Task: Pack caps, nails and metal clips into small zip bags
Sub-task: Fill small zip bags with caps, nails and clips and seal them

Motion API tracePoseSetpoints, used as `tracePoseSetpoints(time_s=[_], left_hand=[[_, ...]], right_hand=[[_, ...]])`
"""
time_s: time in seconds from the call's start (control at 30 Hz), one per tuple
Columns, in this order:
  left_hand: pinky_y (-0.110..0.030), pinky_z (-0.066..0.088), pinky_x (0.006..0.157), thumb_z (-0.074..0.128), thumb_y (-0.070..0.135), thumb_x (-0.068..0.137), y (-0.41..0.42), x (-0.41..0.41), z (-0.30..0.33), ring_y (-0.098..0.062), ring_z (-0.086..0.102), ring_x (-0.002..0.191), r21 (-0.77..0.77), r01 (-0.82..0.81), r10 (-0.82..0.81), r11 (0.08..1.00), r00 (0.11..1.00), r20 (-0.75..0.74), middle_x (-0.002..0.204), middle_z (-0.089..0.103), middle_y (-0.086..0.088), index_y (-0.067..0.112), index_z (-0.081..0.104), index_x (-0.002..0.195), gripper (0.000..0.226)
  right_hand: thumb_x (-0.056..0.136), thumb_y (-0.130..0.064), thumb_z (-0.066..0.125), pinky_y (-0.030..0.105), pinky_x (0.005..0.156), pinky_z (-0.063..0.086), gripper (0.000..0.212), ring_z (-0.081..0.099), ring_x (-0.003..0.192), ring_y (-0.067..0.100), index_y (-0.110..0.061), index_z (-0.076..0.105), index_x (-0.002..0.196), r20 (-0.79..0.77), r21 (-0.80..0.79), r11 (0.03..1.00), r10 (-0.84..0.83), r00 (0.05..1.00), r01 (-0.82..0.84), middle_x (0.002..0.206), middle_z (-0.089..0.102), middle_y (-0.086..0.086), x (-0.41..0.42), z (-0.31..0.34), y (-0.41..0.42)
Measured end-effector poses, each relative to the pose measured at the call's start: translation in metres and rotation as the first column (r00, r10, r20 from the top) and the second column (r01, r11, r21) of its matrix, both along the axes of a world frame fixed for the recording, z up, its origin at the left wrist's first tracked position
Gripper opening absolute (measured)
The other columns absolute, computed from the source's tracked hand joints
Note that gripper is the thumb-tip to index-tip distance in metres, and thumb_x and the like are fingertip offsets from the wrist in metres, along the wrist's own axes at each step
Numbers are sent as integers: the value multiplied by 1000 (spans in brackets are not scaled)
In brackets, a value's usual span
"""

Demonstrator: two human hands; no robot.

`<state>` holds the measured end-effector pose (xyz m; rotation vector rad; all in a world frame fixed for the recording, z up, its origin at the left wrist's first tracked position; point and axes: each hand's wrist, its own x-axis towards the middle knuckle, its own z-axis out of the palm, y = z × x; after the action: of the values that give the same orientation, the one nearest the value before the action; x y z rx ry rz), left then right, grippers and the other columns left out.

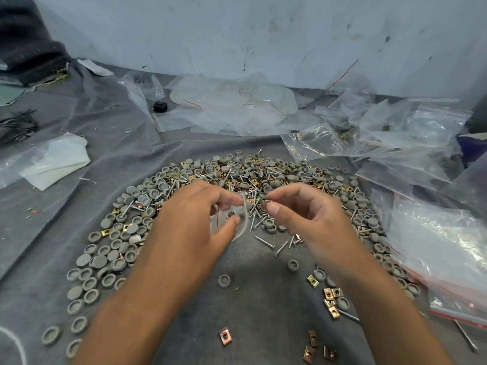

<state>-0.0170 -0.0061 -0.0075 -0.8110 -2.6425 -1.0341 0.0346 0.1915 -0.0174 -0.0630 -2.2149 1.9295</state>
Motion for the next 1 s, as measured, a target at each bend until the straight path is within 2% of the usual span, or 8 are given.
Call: tracePoseSetpoints(time_s=[0.13,0.3,0.5,0.6,0.67,0.77,0.87,1.0], left_hand=[[-5,36,76,70,38,77,3,2,1,7,52,85,-8,28,-28,1000,1000,4,91,57,22,36,70,105,27],[-25,44,76,63,41,75,7,4,1,-2,52,86,-37,48,-48,998,999,2,92,57,17,30,71,102,30],[-16,39,81,71,37,75,6,4,1,1,51,90,-54,47,-47,997,999,0,97,57,21,33,71,114,38],[-18,42,81,69,43,77,7,6,2,2,52,92,-43,57,-57,997,998,0,98,56,21,34,69,118,43],[-14,40,80,67,51,77,6,7,4,3,52,93,-19,68,-68,998,998,4,99,55,22,36,67,120,46],[-10,40,82,74,59,69,4,8,8,5,54,97,3,103,-103,995,995,11,102,56,24,40,64,119,55],[-6,38,84,84,37,72,5,9,10,6,53,97,31,135,-134,990,990,-34,101,56,23,36,67,115,46],[-7,40,80,75,8,81,6,10,11,3,58,93,181,137,-117,974,986,-114,94,60,21,27,69,107,33]], right_hand=[[91,-17,74,15,70,49,13,68,81,5,-26,74,101,-172,170,984,-13,985,42,90,74,-12,1,-3,-14],[92,-17,75,7,73,44,15,67,88,1,-22,75,106,-331,470,869,12,944,154,98,73,-15,1,-7,-25],[92,-28,69,20,84,48,17,58,93,4,-20,76,105,-361,715,653,38,932,250,99,70,-12,-1,-16,-21],[93,-31,68,18,85,46,20,58,94,4,-20,76,107,-371,700,665,25,928,262,101,69,-13,-2,-15,-18],[95,-29,67,20,84,46,20,60,96,4,-22,74,112,-367,636,724,-21,930,268,104,69,-13,-3,-12,-13],[97,-23,66,11,82,42,30,62,103,5,-26,67,127,-324,542,800,-83,942,257,116,65,-14,-5,-6,-3],[99,-26,63,16,91,44,31,60,116,7,-32,65,130,-268,502,848,-35,963,170,123,64,-19,-5,-3,2],[98,-28,64,28,87,52,19,65,113,13,-36,69,116,-266,368,924,0,964,102,113,70,-17,-5,-2,2]])
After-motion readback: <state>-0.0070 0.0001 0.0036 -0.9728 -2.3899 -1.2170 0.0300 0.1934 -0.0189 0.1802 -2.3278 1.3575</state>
